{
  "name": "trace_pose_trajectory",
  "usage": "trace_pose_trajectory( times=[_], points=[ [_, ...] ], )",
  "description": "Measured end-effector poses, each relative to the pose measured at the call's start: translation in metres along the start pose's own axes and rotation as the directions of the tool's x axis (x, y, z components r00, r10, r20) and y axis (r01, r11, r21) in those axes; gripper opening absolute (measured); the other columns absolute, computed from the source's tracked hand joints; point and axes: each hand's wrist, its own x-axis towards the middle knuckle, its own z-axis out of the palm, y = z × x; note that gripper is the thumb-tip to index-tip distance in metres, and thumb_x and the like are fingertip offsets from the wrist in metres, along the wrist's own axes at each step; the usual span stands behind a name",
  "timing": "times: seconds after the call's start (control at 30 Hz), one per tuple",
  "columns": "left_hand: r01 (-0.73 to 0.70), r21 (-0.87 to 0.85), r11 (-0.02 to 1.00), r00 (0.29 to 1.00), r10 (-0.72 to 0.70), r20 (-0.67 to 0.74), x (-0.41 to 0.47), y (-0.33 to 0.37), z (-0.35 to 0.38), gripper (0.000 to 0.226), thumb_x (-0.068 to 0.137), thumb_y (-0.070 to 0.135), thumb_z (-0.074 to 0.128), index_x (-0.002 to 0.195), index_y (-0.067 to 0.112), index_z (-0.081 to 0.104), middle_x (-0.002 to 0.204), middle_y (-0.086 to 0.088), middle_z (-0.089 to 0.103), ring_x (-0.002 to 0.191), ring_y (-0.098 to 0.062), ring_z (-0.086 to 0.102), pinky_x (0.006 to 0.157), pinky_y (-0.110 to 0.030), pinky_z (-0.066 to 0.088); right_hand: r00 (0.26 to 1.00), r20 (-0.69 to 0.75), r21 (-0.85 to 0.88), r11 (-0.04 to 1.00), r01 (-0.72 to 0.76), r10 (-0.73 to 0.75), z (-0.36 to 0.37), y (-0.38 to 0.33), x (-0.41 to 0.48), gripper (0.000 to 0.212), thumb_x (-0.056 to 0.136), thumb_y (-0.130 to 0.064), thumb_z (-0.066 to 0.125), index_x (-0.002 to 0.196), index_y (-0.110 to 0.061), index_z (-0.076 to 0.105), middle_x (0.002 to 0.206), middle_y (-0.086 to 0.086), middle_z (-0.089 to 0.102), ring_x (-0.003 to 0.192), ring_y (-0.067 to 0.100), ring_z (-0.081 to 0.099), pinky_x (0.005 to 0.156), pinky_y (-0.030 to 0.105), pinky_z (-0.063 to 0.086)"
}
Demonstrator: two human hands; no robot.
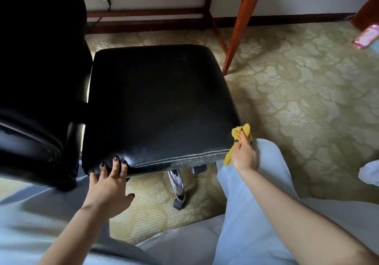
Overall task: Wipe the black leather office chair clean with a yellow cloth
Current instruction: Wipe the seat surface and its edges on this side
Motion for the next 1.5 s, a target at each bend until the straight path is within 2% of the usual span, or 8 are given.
trace_pose_trajectory(
  times=[0.3, 0.57, 0.8, 1.0, 1.17, 1.33, 1.43, 1.5],
  points=[
    [-0.021, -0.06, 0.998, 0.994, 0.014, -0.108, -0.003, -0.002, 0.014, 0.089, 0.089, 0.057, 0.044, 0.151, 0.013, -0.003, 0.159, -0.01, -0.01, 0.144, -0.039, 0.0, 0.115, -0.046, 0.013, 0.951, -0.087, -0.105, 0.952, 0.288, -0.297, 0.037, 0.0, -0.048, 0.05, 0.1, -0.01, 0.038, 0.148, -0.024, 0.031, 0.157, 0.0, 0.021, 0.147, 0.023, 0.009, 0.115, 0.035, 0.022],
    [-0.065, -0.288, 0.955, 0.974, -0.003, -0.228, -0.008, -0.003, 0.034, 0.089, 0.089, 0.046, 0.052, 0.152, 0.016, -0.005, 0.158, -0.004, -0.016, 0.145, -0.035, -0.009, 0.115, -0.052, 0.009, 0.689, 0.068, -0.247, 0.657, 0.712, -0.721, 0.069, -0.021, -0.078, 0.053, 0.084, -0.004, 0.066, 0.133, -0.018, 0.055, 0.137, 0.009, 0.053, 0.135, 0.036, 0.039, 0.106, 0.053, 0.038],
    [-0.063, -0.456, 0.888, 0.969, -0.056, -0.242, -0.011, -0.003, 0.036, 0.088, 0.093, 0.036, 0.05, 0.15, 0.018, -0.014, 0.157, 0.003, -0.02, 0.145, -0.028, -0.016, 0.116, -0.052, 0.006, 0.243, 0.441, -0.247, 0.144, 0.958, -0.864, 0.072, -0.055, -0.068, 0.053, 0.087, -0.009, 0.065, 0.137, -0.022, 0.051, 0.142, 0.007, 0.049, 0.137, 0.033, 0.036, 0.11, 0.049, 0.026],
    [-0.043, -0.523, 0.851, 0.967, -0.096, -0.237, -0.015, -0.004, 0.038, 0.086, 0.095, 0.032, 0.048, 0.149, 0.015, -0.017, 0.158, 0.004, -0.015, 0.145, -0.021, -0.016, 0.117, -0.05, 0.004, -0.291, 0.734, -0.171, -0.582, 0.795, -0.613, 0.091, -0.07, -0.055, 0.038, 0.069, -0.019, 0.084, 0.103, -0.031, 0.072, 0.127, -0.007, 0.063, 0.128, 0.024, 0.05, 0.104, 0.042, 0.04],
    [-0.046, -0.531, 0.846, 0.975, -0.078, -0.21, -0.017, -0.006, 0.039, 0.085, 0.096, 0.031, 0.046, 0.148, 0.017, -0.019, 0.157, 0.005, -0.019, 0.145, -0.019, -0.019, 0.117, -0.05, 0.004, -0.312, 0.853, -0.147, -0.767, 0.625, -0.418, 0.08, -0.057, -0.025, 0.036, 0.06, -0.032, 0.089, 0.094, -0.034, 0.075, 0.119, -0.014, 0.066, 0.12, 0.007, 0.056, 0.106, 0.031, 0.036],
    [-0.056, -0.541, 0.839, 0.977, -0.066, -0.204, -0.017, -0.005, 0.037, 0.084, 0.096, 0.029, 0.046, 0.148, 0.018, -0.019, 0.157, 0.005, -0.021, 0.144, -0.02, -0.02, 0.117, -0.051, 0.003, -0.146, 0.937, -0.193, -0.817, 0.544, -0.318, 0.038, -0.033, 0.006, 0.051, 0.046, -0.048, 0.09, 0.095, -0.042, 0.074, 0.114, -0.024, 0.065, 0.116, -0.006, 0.054, 0.107, 0.023, 0.027],
    [-0.059, -0.541, 0.839, 0.978, -0.061, -0.201, -0.016, -0.005, 0.037, 0.084, 0.096, 0.029, 0.047, 0.149, 0.018, -0.018, 0.156, 0.005, -0.022, 0.144, -0.022, -0.02, 0.116, -0.051, 0.002, -0.083, 0.877, -0.326, -0.713, 0.621, -0.473, 0.019, -0.011, 0.026, 0.057, 0.089, -0.055, 0.051, 0.142, -0.048, 0.03, 0.116, -0.036, 0.057, 0.141, -0.004, 0.007, 0.114, 0.018, 0.005],
    [-0.059, -0.535, 0.843, 0.978, -0.059, -0.201, -0.016, -0.004, 0.037, 0.084, 0.096, 0.029, 0.047, 0.149, 0.018, -0.016, 0.157, 0.005, -0.022, 0.144, -0.022, -0.02, 0.116, -0.052, 0.003, -0.05, 0.872, -0.35, -0.691, 0.633, -0.487, 0.005, -0.006, 0.032, 0.047, 0.089, -0.053, 0.052, 0.135, -0.052, 0.04, 0.117, -0.036, 0.057, 0.141, -0.001, -0.009, 0.112, 0.013, 0.004]
  ],
)
